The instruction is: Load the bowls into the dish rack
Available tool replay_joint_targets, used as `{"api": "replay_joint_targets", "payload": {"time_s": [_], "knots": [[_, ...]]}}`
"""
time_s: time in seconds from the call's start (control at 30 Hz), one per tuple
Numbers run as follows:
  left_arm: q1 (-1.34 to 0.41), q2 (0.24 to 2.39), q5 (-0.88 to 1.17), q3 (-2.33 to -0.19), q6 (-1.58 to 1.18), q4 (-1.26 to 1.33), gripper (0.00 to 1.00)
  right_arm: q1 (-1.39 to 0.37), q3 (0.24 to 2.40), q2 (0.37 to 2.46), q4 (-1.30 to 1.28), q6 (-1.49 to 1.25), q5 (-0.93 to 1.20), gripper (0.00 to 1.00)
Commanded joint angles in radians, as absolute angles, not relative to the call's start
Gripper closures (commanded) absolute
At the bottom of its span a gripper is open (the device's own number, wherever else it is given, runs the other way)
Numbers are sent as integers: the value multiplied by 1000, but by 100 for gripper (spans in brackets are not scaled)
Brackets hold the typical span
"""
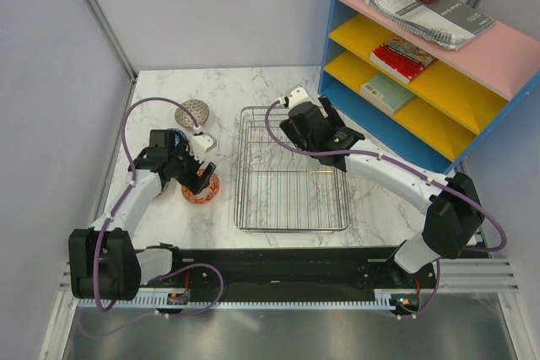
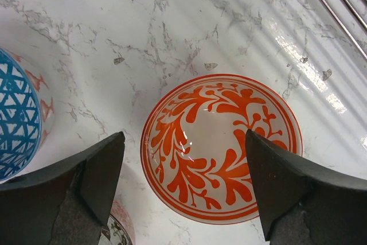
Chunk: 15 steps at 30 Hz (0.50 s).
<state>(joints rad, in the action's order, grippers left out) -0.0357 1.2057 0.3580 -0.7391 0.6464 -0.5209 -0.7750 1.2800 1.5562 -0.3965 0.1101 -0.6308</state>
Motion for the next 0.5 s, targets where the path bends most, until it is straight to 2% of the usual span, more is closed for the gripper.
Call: {"api": "replay_joint_targets", "payload": {"time_s": [0.0,0.47], "knots": [[-32,1170,376,-738,675,-495,8,-775,1302,1534,-383,120,-632,2],[-8,1318,295,-723,710,-414,9,-775,1296,1523,-388,123,-627,2]]}}
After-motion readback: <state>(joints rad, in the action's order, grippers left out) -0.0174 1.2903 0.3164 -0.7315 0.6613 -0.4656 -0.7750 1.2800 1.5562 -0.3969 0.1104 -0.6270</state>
